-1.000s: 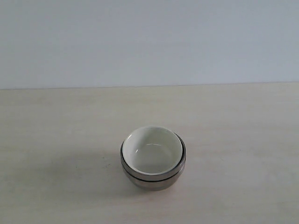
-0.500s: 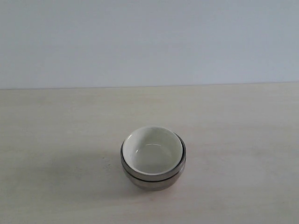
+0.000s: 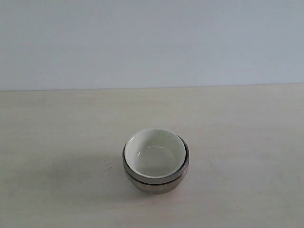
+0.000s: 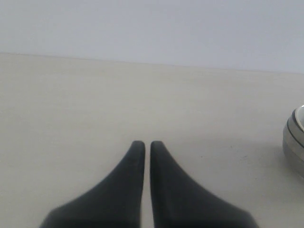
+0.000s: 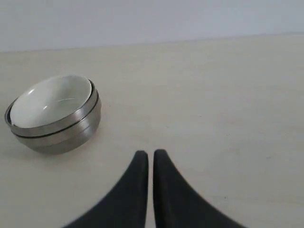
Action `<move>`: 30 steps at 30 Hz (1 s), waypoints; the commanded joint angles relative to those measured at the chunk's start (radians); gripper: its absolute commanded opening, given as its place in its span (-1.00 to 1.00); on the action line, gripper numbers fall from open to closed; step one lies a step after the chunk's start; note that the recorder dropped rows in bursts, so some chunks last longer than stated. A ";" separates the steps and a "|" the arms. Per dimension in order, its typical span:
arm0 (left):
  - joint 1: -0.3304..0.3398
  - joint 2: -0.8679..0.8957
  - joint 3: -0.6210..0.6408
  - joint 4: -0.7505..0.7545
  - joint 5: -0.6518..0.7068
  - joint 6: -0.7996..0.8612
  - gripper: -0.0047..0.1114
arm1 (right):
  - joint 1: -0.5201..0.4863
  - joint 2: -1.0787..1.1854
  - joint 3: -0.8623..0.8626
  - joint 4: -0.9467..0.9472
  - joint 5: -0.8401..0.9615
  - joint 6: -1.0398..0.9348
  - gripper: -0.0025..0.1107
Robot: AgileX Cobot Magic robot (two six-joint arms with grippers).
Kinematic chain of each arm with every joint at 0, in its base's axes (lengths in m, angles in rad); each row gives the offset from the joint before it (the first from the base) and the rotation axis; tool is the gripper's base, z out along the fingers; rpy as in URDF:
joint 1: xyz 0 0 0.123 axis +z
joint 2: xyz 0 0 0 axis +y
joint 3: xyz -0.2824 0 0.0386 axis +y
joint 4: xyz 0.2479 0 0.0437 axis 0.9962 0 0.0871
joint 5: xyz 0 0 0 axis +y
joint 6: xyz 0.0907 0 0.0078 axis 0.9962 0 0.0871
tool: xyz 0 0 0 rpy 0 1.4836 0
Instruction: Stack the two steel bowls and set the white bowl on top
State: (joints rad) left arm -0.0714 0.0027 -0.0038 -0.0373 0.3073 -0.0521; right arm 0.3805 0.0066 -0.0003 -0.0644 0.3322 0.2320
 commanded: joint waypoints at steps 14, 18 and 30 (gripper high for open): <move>0.003 -0.003 0.004 0.002 0.000 -0.001 -0.85 | -0.001 -0.007 0.000 -0.012 0.011 -0.073 -0.96; 0.003 -0.003 0.004 0.002 0.000 -0.001 -0.85 | -0.001 -0.007 0.000 -0.012 0.011 -0.073 -0.96; 0.003 -0.003 0.004 0.002 0.000 -0.001 -0.85 | -0.001 -0.007 0.000 -0.012 0.009 -0.073 -0.96</move>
